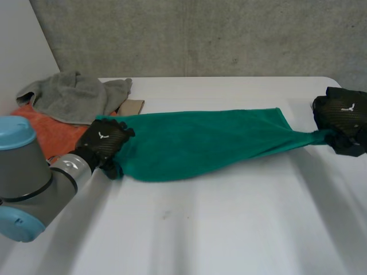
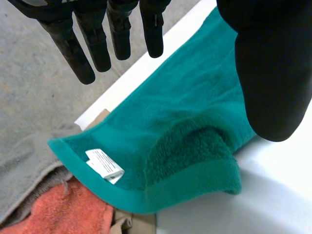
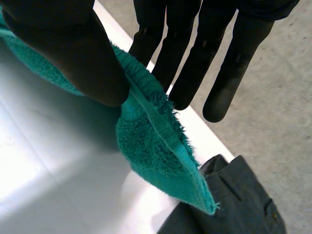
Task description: Fold the laundry.
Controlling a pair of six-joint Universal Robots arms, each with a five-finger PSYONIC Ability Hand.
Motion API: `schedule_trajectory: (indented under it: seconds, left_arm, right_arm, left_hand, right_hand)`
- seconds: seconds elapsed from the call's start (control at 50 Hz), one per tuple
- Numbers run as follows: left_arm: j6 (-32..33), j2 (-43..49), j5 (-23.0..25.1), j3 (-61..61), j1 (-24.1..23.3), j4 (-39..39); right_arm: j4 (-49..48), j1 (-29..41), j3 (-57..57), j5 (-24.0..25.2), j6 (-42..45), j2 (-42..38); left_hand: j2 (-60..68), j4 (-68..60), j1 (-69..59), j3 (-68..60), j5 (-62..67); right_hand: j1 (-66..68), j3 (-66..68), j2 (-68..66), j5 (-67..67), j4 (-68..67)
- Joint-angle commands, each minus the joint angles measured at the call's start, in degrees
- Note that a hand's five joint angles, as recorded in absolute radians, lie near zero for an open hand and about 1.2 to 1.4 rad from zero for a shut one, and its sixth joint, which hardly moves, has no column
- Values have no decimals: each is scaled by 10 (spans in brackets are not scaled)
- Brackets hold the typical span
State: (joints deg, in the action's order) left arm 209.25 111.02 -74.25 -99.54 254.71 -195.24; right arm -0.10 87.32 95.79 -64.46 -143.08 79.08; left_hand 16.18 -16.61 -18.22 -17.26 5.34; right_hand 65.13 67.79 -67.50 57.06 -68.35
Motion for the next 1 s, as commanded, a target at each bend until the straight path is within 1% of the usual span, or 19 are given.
schedule_trajectory:
  seconds: [0.02, 0.08, 0.1, 0.12, 0.24, 0.3, 0.4, 0.44, 0.48, 0.5, 0.52, 0.58, 0.64, 0.72, 0.74, 0.8, 0.82, 0.96, 1.0]
  left_arm:
    - [28, 92, -55, 78, -23, 20]
    - [52, 122, -72, 107, -30, 21]
    - [62, 135, -79, 119, -34, 23]
    - [66, 140, -83, 124, -37, 27]
    - [85, 158, -92, 152, -55, 55]
    - [96, 139, -104, 155, -64, 78]
    - [92, 62, -137, 138, -75, 126]
    - [79, 0, -146, 124, -75, 151]
    - [64, -44, -147, 115, -74, 160]
    - [43, -88, -145, 110, -71, 166]
    - [33, -105, -143, 109, -70, 167]
    - [-8, -153, -119, 116, -64, 169]
    - [-26, -125, -101, 130, -55, 167]
    - [-31, -38, -98, 172, -46, 171]
    - [-25, 3, -101, 194, -44, 172]
    - [-16, 64, -109, 229, -45, 175]
    - [-7, 101, -118, 256, -43, 179]
    - [10, 231, -157, 378, -40, 181]
    - [8, 248, -160, 404, -41, 181]
  right_arm:
    - [13, 1, -11, -1, -19, 22]
    - [13, 7, -12, -3, -19, 5]
    - [13, 7, -12, -5, -19, 0]
    - [13, 7, -12, -5, -20, -2]
    - [10, 0, -14, -10, -25, -8]
    - [9, -8, -14, -12, -22, -3]
    - [13, -22, -24, -11, -19, 13]
    - [17, -32, -35, -13, -16, 22]
    - [19, -37, -43, -13, -14, 27]
    - [22, -41, -53, -13, -12, 28]
    - [24, -41, -60, -14, -10, 27]
    - [28, -37, -86, -15, -6, 13]
    - [25, -24, -108, -16, -5, -15]
    - [18, 9, -150, -31, -5, -74]
    - [13, 23, -169, -44, -7, -103]
    - [-4, 46, -198, -69, -11, -142]
    - [-19, 57, -216, -86, -18, -163]
    - [-106, 93, -253, -155, -51, -241]
    - [-124, 101, -255, -167, -55, -250]
  left_hand:
    - [48, -44, -28, -37, 56]
    - [117, -112, -96, -106, 125]
    - [215, -211, -195, -204, 224]
    - [263, -259, -242, -252, 271]
    - [488, -484, -468, -478, 497]
    - [638, -633, -617, -627, 646]
    - [638, -634, -618, -627, 647]
    - [638, -634, -618, -627, 647]
    - [638, -634, -618, -627, 647]
    - [638, -634, -618, -627, 647]
    - [638, -634, -618, -627, 647]
    - [638, -634, -618, -627, 647]
    - [638, -634, -618, -627, 647]
    - [638, -634, -618, -627, 647]
    - [638, -634, -618, -627, 647]
    - [638, -634, -618, -627, 647]
    - [638, -634, -618, -627, 647]
    - [638, -634, -618, -627, 647]
    - [585, -581, -565, -574, 593]
  right_hand:
    - [149, 122, -125, 129, -116]
    - [149, 122, -125, 129, -116]
    - [149, 122, -125, 129, -116]
    - [149, 122, -125, 129, -116]
    - [149, 122, -125, 129, -116]
    - [149, 122, -125, 129, -116]
    - [149, 122, -125, 129, -116]
    - [149, 122, -125, 129, -116]
    - [149, 122, -125, 129, -116]
    - [149, 122, -125, 129, -116]
    - [149, 122, -125, 129, -116]
    - [149, 122, -125, 129, -116]
    - [149, 122, -125, 129, -116]
    - [149, 122, -125, 129, -116]
    - [149, 122, -125, 129, -116]
    - [149, 122, -125, 129, -116]
    - [149, 122, -125, 129, -116]
    - [149, 122, -125, 129, -116]
    - [149, 122, -125, 129, -116]
